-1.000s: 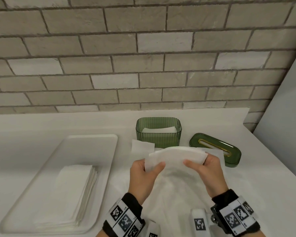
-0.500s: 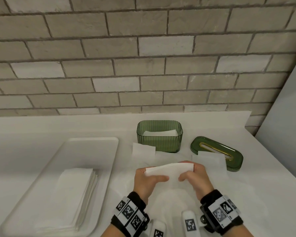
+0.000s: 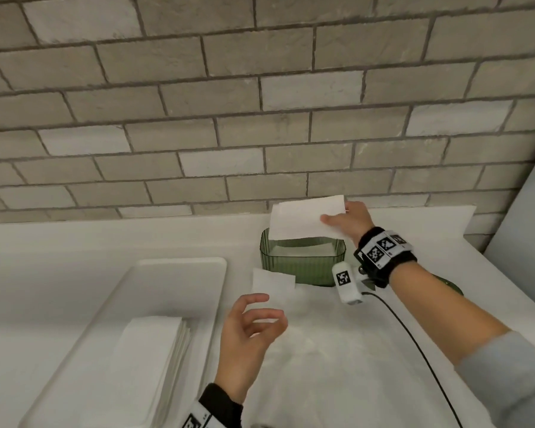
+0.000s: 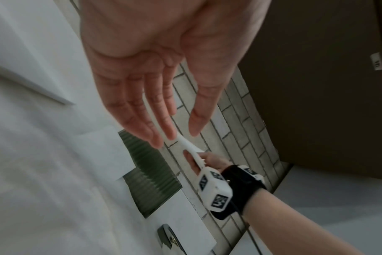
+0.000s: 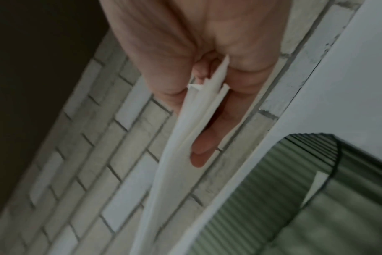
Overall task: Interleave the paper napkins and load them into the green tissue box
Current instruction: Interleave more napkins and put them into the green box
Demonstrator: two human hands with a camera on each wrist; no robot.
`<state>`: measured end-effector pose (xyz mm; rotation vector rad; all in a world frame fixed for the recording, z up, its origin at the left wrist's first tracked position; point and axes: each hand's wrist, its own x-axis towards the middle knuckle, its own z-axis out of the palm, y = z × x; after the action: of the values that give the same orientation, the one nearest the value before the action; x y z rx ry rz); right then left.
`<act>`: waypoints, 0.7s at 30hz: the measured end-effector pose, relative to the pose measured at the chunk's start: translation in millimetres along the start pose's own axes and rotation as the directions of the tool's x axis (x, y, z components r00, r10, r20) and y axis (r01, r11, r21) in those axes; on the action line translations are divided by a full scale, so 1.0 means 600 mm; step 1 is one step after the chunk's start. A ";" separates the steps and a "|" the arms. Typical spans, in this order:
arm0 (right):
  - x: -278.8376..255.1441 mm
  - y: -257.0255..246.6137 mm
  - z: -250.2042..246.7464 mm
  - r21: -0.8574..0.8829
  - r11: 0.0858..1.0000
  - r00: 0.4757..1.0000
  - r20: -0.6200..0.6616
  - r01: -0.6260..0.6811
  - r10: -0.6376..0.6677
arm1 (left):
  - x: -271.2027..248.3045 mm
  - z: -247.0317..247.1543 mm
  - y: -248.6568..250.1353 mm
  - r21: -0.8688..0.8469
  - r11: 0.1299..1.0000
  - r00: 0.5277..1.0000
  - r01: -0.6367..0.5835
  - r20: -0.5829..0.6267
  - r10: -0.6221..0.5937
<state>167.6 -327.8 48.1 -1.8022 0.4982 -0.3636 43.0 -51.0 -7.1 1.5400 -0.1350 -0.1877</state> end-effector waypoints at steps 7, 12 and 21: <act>0.023 0.039 0.065 -0.445 0.891 0.980 0.197 0.090 0.000 | -0.015 -0.055 -0.013 0.017 1.000 0.998 -0.001 -0.068 0.003; -0.001 0.026 0.026 -0.555 0.804 0.957 0.285 0.212 -0.056 | -0.014 -0.080 -0.015 0.068 0.998 0.995 -0.014 -0.098 0.021; -0.116 0.012 -0.143 -0.756 0.625 0.881 0.416 0.198 0.224 | 0.047 -0.049 -0.050 0.586 0.798 0.954 -0.137 0.295 -0.053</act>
<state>64.8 -364.9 65.9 -2.6420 0.3234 0.4129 75.2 -28.5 -38.7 2.1409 -0.5126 -0.3686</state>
